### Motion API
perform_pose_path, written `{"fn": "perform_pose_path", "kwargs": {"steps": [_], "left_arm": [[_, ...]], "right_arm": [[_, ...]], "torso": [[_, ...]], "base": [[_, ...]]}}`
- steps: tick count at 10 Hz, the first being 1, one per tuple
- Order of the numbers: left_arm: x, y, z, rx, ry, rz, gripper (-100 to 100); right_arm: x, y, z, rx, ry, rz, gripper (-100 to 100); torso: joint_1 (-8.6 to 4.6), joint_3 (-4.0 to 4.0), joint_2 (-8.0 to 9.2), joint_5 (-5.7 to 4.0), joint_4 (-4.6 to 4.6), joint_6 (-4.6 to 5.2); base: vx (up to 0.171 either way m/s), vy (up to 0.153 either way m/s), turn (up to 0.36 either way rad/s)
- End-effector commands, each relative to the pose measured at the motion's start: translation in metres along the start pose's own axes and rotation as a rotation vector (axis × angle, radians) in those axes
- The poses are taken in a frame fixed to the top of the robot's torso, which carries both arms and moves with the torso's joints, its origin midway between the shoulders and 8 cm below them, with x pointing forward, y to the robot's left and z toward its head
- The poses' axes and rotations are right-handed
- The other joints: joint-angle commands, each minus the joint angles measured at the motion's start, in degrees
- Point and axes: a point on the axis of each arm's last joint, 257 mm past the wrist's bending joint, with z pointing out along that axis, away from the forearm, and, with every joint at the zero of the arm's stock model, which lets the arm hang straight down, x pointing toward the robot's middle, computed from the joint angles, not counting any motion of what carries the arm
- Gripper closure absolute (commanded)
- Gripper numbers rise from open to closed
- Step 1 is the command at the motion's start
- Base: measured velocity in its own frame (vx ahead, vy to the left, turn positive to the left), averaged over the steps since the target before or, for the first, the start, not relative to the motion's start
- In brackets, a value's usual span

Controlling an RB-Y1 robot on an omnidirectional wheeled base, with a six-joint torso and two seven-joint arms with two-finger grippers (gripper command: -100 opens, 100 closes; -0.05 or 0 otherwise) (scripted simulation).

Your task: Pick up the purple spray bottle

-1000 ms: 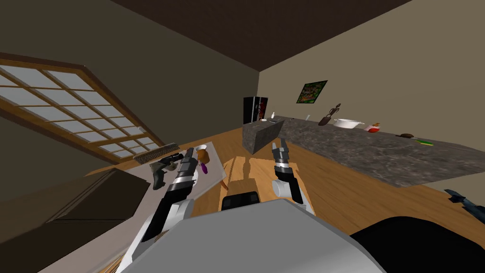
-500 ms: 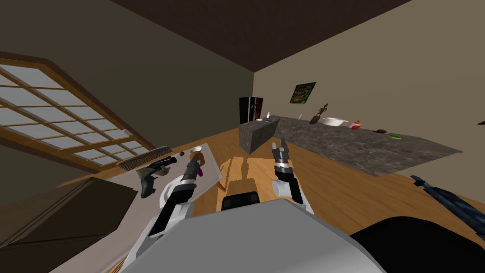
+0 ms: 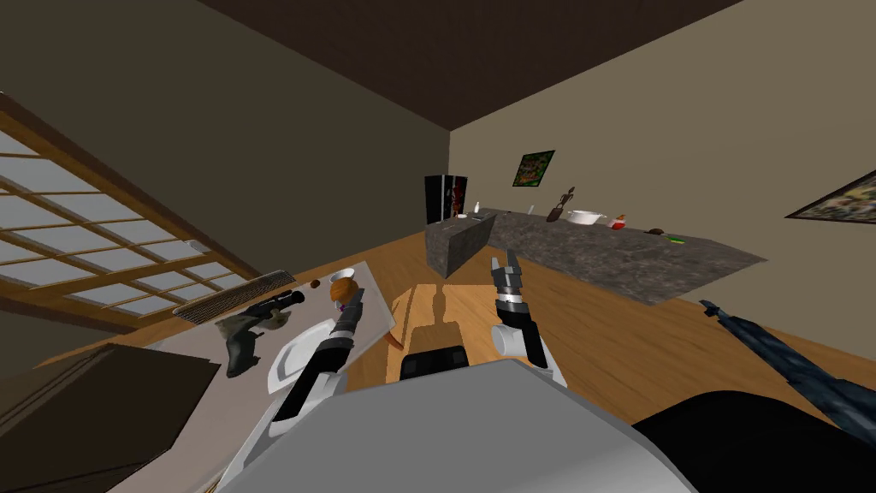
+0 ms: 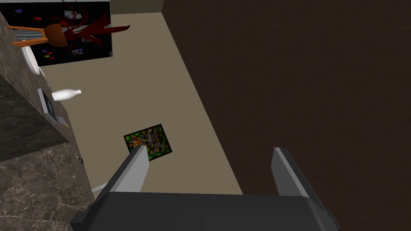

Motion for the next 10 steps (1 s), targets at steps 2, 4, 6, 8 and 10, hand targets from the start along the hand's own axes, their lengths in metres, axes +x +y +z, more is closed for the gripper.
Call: {"fn": "perform_pose_path", "kwargs": {"steps": [2,4,6,8,10], "left_arm": [[0.006,0.043,-0.006,-0.103,0.035,0.033,-100],[0.010,0.071,-0.012,-0.171,0.060,0.057,-100],[0.013,0.118,-0.027,-0.289,0.107,0.107,-100],[0.013,0.127,-0.030,-0.306,0.109,0.107,-100],[0.013,0.154,-0.041,-0.372,0.134,0.134,-100]], "right_arm": [[0.000,0.000,0.000,0.000,0.000,0.000,0],[0.000,0.000,0.000,0.000,0.000,0.000,0],[0.000,0.000,0.000,0.000,0.000,0.000,0],[0.000,0.000,0.000,0.000,0.000,0.000,0],[0.000,0.000,0.000,0.000,0.000,0.000,0]], "torso": [[-0.04,-0.01,-0.02,-0.01,0.00,0.01],[0.03,-0.01,-0.01,0.00,0.00,-0.01],[0.05,-0.03,-0.05,0.01,-0.01,-0.01],[0.06,-0.04,-0.07,0.01,-0.02,-0.03],[0.11,-0.01,-0.01,0.02,0.00,-0.01]], "base": [[0.020,-0.042,-0.141],[0.019,-0.027,-0.080],[0.041,-0.032,-0.161],[0.021,-0.014,-0.013],[0.022,-0.012,-0.087]]}}
